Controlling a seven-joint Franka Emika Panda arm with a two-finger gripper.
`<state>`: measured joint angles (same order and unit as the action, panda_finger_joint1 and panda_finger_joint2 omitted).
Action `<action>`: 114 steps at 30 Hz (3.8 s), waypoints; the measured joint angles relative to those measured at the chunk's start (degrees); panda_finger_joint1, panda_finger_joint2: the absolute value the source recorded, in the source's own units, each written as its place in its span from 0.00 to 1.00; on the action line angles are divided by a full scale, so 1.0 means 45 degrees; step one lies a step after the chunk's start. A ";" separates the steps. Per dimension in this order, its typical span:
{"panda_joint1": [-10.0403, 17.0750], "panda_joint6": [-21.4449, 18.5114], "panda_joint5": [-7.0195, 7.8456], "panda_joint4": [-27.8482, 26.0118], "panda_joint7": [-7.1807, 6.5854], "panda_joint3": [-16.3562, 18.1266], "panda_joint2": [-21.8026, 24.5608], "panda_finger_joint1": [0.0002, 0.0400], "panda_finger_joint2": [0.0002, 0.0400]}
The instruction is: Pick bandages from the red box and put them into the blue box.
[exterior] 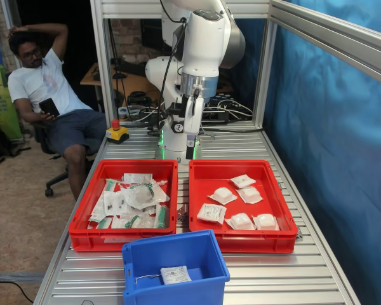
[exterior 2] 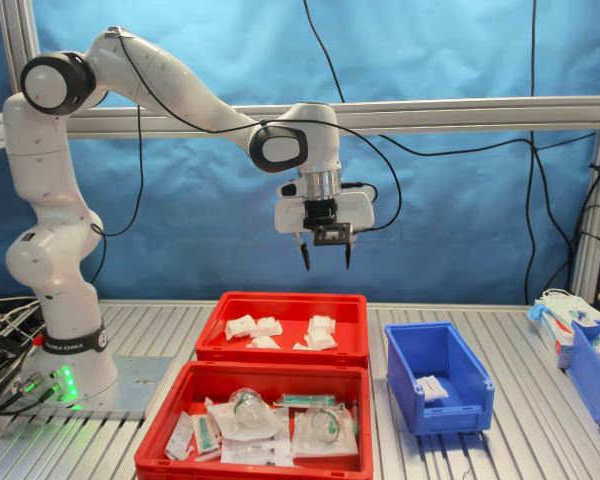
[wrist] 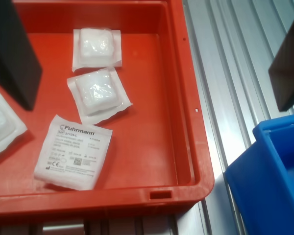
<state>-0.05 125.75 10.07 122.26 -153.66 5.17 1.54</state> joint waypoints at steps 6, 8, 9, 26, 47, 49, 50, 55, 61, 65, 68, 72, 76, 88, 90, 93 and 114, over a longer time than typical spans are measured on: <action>0.0000 0.0000 0.0000 0.0000 0.0000 0.0000 0.0000 1.00 1.00; 0.0000 0.0000 0.0000 0.0000 0.0000 0.0000 0.0000 1.00 1.00; 0.0000 0.0000 0.0000 0.0000 0.0000 0.0000 0.0000 1.00 1.00; 0.0000 0.0000 0.0000 0.0000 0.0000 0.0000 0.0000 1.00 1.00; 0.0000 0.0000 0.0000 0.0000 0.0000 0.0000 0.0000 1.00 1.00; 0.0000 0.0000 0.0000 0.0000 0.0000 0.0000 0.0000 1.00 1.00; 0.0000 0.0000 0.0000 0.0000 0.0000 0.0000 0.0000 1.00 1.00; 0.0000 0.0000 0.0000 0.0000 0.0000 0.0000 0.0000 1.00 1.00; 0.0000 0.0000 0.0000 0.0000 0.0000 0.0000 0.0000 1.00 1.00; 0.0000 0.0000 0.0000 0.0000 0.0000 0.0000 0.0000 1.00 1.00; 0.0000 0.0000 0.0000 0.0000 0.0000 0.0000 0.0000 1.00 1.00; 0.0000 0.0000 0.0000 0.0000 0.0000 0.0000 0.0000 1.00 1.00; -0.0001 0.0000 0.0000 0.0017 0.0000 0.0000 0.0000 1.00 1.00; -0.0071 0.0036 0.0000 0.0238 0.0000 0.0000 -0.0129 1.00 1.00; -0.0127 0.0138 0.0000 0.0256 0.0000 0.0000 -0.0248 1.00 1.00; -0.0189 0.0360 0.0000 0.0277 0.0000 0.0000 -0.0401 1.00 1.00; -0.0451 0.2159 0.0000 0.0328 0.0000 0.0000 -0.2316 1.00 1.00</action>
<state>-2.08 135.47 10.07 123.74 -153.65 5.17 -8.89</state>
